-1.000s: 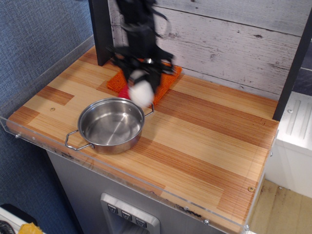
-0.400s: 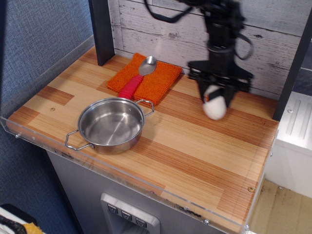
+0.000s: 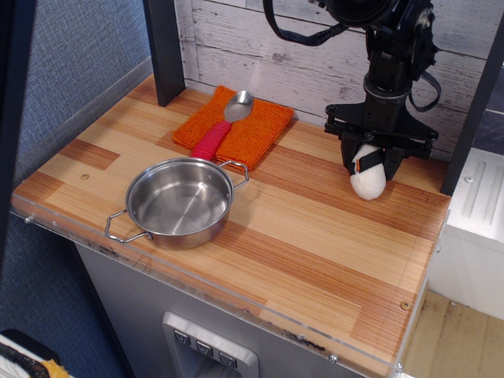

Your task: Put the sushi to the right of the napkin.

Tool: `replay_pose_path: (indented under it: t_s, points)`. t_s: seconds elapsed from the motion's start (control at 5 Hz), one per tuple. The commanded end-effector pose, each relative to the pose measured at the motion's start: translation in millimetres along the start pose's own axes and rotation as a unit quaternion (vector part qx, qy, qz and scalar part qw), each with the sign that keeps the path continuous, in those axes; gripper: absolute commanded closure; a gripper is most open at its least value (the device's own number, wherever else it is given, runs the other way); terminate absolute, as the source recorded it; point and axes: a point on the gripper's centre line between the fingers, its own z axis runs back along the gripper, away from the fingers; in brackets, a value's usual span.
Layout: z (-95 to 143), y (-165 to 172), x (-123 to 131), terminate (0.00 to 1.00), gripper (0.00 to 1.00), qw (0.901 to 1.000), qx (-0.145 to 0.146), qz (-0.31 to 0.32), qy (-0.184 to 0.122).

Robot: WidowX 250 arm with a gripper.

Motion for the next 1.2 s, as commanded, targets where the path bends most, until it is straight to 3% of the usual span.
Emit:
replay_pose_path:
  t_s: [0.0,0.4,0.6,0.8,1.0]
  points:
    - [30.7,13.3,-0.8,0.0,0.0,0.9996,0.003,0.019,-0.021]
    - [79.5,36.1,13.8,0.0,0.0,0.9975,-0.047,0.035,-0.04]
    - [98.1,51.9,8.9,0.0,0.0,0.9958,-0.074,0.034,-0.042]
    - [111.5,69.0,-32.3,0.0,0.0,0.9968,-0.075,0.007,-0.025]
    - [113.2,85.5,-82.1,0.0,0.0,0.9983,-0.051,-0.002,-0.028]
